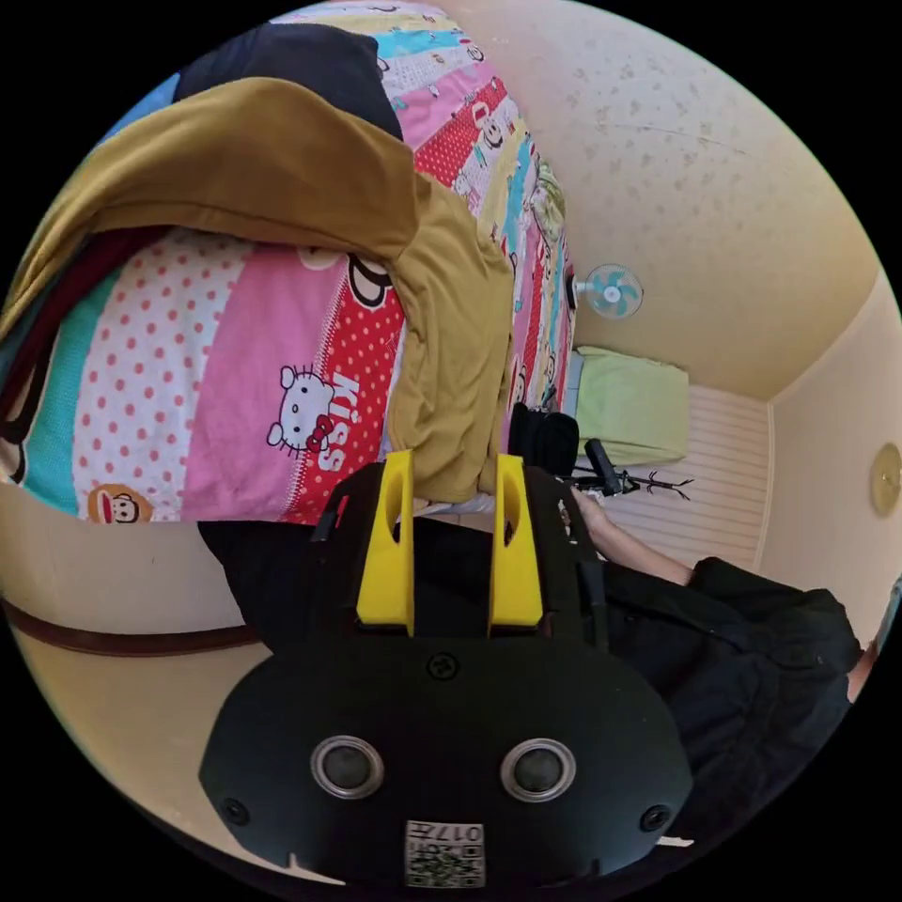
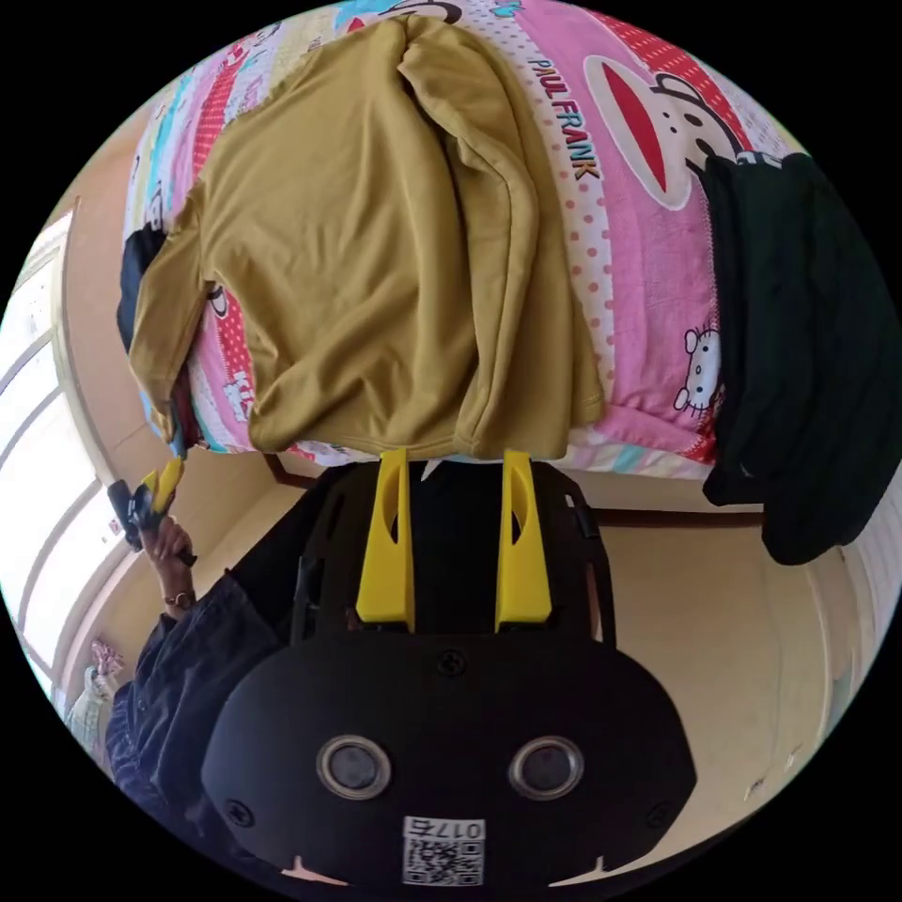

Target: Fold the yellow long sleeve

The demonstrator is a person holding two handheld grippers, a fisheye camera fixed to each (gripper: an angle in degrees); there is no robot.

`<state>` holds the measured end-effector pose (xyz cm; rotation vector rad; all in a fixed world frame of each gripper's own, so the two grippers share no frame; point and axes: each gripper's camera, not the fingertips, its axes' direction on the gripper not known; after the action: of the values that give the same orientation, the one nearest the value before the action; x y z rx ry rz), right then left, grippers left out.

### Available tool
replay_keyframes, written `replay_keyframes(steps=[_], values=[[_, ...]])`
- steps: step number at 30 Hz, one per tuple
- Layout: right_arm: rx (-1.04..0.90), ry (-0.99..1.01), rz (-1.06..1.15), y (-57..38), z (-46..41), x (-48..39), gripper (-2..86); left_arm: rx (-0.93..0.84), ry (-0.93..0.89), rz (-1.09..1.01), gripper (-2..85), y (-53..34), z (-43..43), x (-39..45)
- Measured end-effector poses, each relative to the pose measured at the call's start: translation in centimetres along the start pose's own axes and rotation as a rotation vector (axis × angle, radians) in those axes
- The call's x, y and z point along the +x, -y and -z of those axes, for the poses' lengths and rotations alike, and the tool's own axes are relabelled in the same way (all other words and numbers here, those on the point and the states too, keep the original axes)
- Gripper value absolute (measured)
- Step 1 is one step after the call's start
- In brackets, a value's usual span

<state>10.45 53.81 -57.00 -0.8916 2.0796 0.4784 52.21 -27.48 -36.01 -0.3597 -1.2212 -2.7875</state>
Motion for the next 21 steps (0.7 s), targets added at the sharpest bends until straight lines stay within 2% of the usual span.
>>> replay_keyframes(steps=[5, 9, 13, 16, 18, 21], values=[[-0.092, -0.197, -0.016, 4.8, -2.3, 0.0, 11.8, -0.066, 0.097, 0.031, 12.9, 0.4, -3.5, -0.2], [-0.171, -0.145, 0.059, 6.8, -2.2, -0.7, 4.8, -0.102, 0.197, 0.097, 13.0, 0.0, -4.9, -2.3], [-0.085, -0.157, 0.215, 5.3, 3.6, -0.1, 3.6, -0.065, 0.179, 0.131, 12.8, -0.8, -4.5, -4.3], [0.148, -0.176, 0.101, 1.9, 12.1, 5.7, 3.3, -0.057, 0.144, 0.120, 13.3, -1.5, -4.3, -5.3], [0.456, 0.018, -0.182, -3.0, 19.5, 14.1, 3.3, -0.070, 0.153, 0.101, 13.7, -1.7, -4.6, -5.7], [0.807, 0.236, -0.405, -10.1, 23.1, 20.7, 3.4, -0.112, 0.201, 0.074, 14.0, -2.0, -5.8, -6.6]])
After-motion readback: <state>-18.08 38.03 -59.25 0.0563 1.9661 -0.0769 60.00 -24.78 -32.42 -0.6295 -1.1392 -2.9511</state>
